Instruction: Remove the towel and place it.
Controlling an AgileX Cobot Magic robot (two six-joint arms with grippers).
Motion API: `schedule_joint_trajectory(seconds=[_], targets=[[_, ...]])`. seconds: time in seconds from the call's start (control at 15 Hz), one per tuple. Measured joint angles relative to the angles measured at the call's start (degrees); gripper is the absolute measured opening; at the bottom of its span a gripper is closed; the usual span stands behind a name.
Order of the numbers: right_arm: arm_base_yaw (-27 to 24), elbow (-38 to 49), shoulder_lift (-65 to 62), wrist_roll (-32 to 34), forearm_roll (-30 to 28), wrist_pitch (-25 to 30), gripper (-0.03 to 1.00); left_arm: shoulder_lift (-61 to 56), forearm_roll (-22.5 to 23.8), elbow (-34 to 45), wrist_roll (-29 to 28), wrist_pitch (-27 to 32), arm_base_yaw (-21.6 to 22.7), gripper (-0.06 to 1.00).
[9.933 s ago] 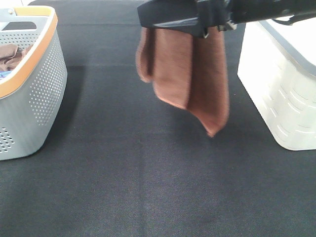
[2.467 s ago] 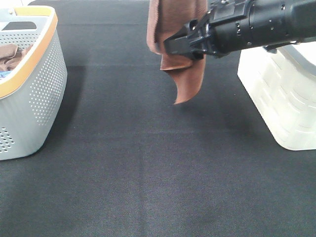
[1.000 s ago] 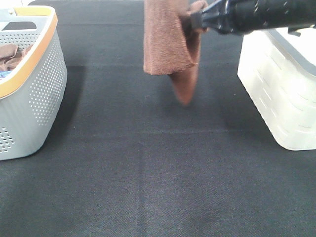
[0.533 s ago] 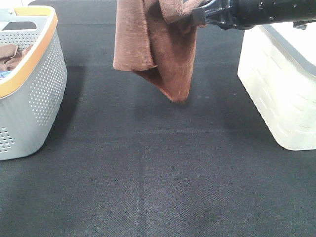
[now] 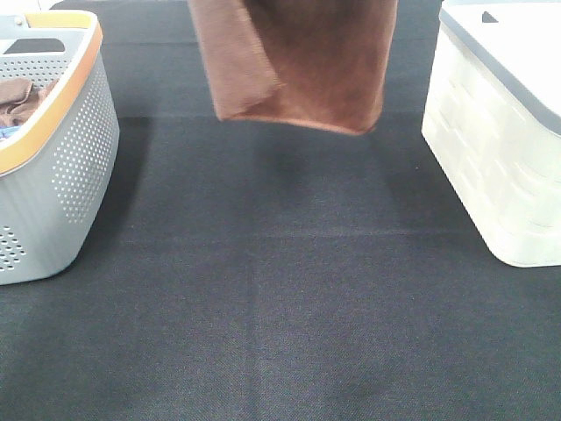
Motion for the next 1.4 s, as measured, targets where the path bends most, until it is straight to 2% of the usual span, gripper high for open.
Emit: schedule_joint_trajectory(seconds=[0.27,0.47,0.6,0.67,0.73,0.8,0.93,1.0,1.07,1.13,1.2,1.27,1.4], targets=[[0.0,-12.4,12.2,-2.6,0.0,-6.6,0.0,8.3,13.0,0.0,-3.4,-7.9,0.7,0.0],[0.0,-21.8,23.5,-8.6,-0.3,-8.3,0.0,15.8,14.9,0.0,-10.1,-16.2,5.8,0.0],[0.0,-24.7,29.0,-11.8,-0.6,-9.1,0.0,20.0,14.8,0.0,-13.7,-17.3,8.3,0.0],[0.0,-24.9,31.0,-13.0,-0.5,-9.1,0.0,21.8,14.1,0.0,-14.4,-17.0,8.7,0.0],[0.0,-25.0,32.4,-14.1,1.0,-9.1,0.0,22.9,11.5,0.0,-14.6,-15.9,8.7,0.0],[0.0,-24.7,33.4,-15.5,4.4,-9.1,0.0,23.7,7.5,0.0,-13.9,-13.8,8.7,0.0],[0.0,-22.1,33.6,-21.3,13.6,-9.0,0.0,23.9,-1.0,0.0,-8.5,-6.4,8.7,0.0],[0.0,-20.5,33.6,-26.2,19.5,-9.9,0.0,23.9,-3.3,0.0,-6.6,-2.3,8.7,0.0],[0.0,-18.9,33.6,-32.0,22.8,-11.8,0.0,23.9,-5.1,0.0,-5.8,2.2,8.6,0.0],[0.0,-18.9,33.6,-32.0,22.8,-11.8,0.0,23.9,-5.1,0.0,-5.8,2.2,8.6,0.0],[0.0,-15.2,32.8,-36.3,24.7,-14.4,0.0,23.9,-7.4,0.0,-5.4,5.5,8.3,0.0],[0.0,-12.1,31.4,-36.9,25.2,-14.7,0.0,23.9,-8.9,0.0,-5.3,5.7,8.3,0.0],[0.0,-6.8,26.4,-36.3,25.6,-12.2,0.0,23.9,-10.8,0.0,-4.3,5.9,6.9,0.0]])
